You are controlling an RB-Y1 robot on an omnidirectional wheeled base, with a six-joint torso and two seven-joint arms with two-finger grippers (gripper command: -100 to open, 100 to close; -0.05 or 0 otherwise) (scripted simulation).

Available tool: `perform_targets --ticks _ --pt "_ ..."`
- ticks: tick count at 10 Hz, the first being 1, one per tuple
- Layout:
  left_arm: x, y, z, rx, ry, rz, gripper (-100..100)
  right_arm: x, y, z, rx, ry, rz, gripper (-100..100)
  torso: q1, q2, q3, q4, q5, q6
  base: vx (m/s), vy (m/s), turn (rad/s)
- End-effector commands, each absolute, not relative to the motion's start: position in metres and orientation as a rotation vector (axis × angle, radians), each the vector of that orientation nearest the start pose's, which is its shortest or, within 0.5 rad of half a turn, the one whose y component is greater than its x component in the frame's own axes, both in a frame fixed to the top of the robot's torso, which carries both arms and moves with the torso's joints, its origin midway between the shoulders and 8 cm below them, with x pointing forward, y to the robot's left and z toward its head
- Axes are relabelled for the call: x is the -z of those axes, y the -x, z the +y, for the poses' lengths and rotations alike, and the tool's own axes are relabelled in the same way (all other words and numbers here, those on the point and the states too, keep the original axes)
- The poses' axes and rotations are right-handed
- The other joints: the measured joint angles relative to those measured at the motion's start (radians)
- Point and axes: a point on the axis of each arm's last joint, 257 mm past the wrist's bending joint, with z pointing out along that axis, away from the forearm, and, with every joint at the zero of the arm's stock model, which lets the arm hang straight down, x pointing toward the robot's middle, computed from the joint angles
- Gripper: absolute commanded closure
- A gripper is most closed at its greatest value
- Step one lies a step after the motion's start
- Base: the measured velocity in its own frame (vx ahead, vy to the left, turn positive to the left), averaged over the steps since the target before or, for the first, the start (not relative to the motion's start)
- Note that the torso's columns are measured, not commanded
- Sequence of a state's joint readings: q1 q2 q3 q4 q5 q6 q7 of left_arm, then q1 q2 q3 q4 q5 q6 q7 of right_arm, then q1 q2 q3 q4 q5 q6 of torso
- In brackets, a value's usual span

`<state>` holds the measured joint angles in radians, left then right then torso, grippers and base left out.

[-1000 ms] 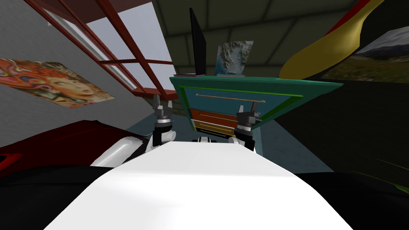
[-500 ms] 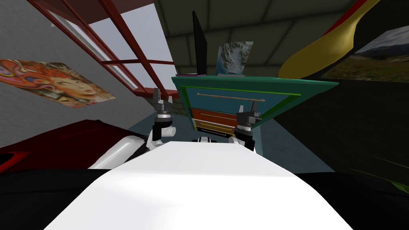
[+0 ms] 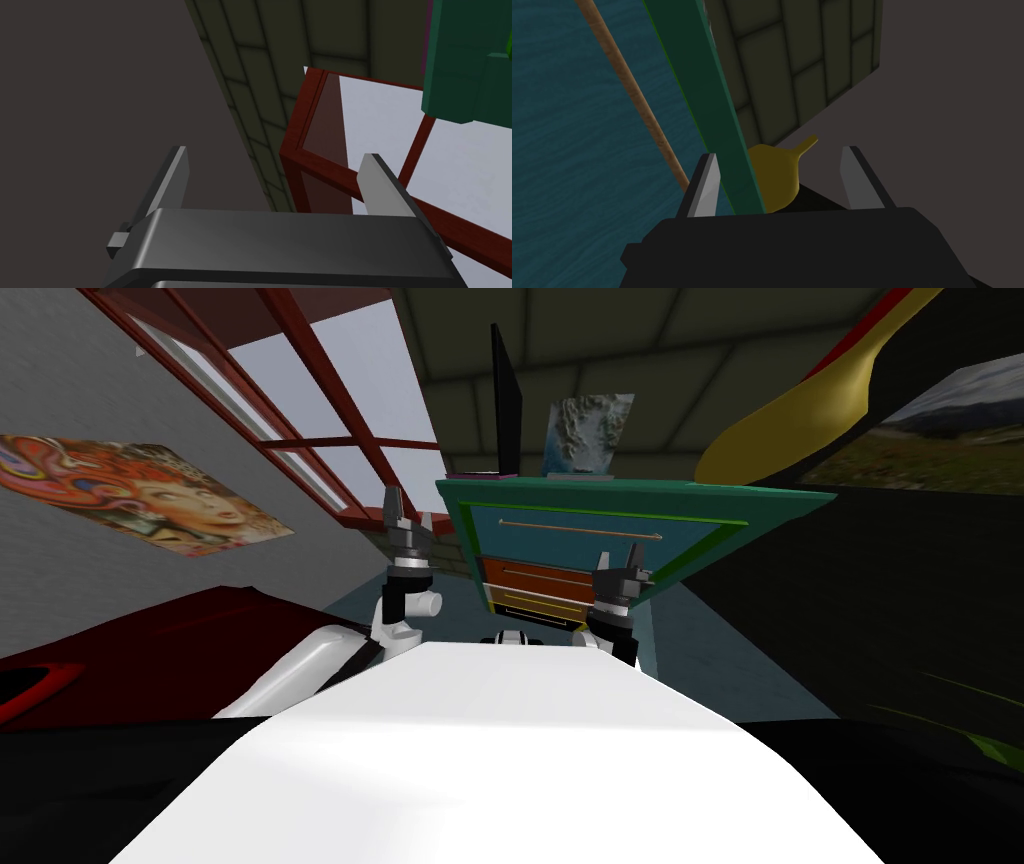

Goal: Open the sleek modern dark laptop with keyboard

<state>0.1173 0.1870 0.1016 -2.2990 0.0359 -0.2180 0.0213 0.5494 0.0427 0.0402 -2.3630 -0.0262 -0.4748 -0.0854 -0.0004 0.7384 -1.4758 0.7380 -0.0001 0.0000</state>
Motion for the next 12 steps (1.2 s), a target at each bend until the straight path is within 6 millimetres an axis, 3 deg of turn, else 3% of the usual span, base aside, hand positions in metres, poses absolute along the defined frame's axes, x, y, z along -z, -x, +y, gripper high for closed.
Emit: perform_targets --ticks 1,12 --pt "-0.146 -0.405 0.257 1.338 0.443 0.647 -100 -0.041 -0.329 -0.278 -1.421 -0.728 0.523 0 0.0 0.0 0.0 0.0 0.0 0.0 -0.043 0.035 -0.007" --pt "-0.232 -0.432 0.232 1.268 0.388 0.641 -100 -0.041 -0.329 -0.278 -1.421 -0.728 0.523 0 0.001 0.0 0.0 0.0 0.0 0.0 -0.03 0.03 -0.011"
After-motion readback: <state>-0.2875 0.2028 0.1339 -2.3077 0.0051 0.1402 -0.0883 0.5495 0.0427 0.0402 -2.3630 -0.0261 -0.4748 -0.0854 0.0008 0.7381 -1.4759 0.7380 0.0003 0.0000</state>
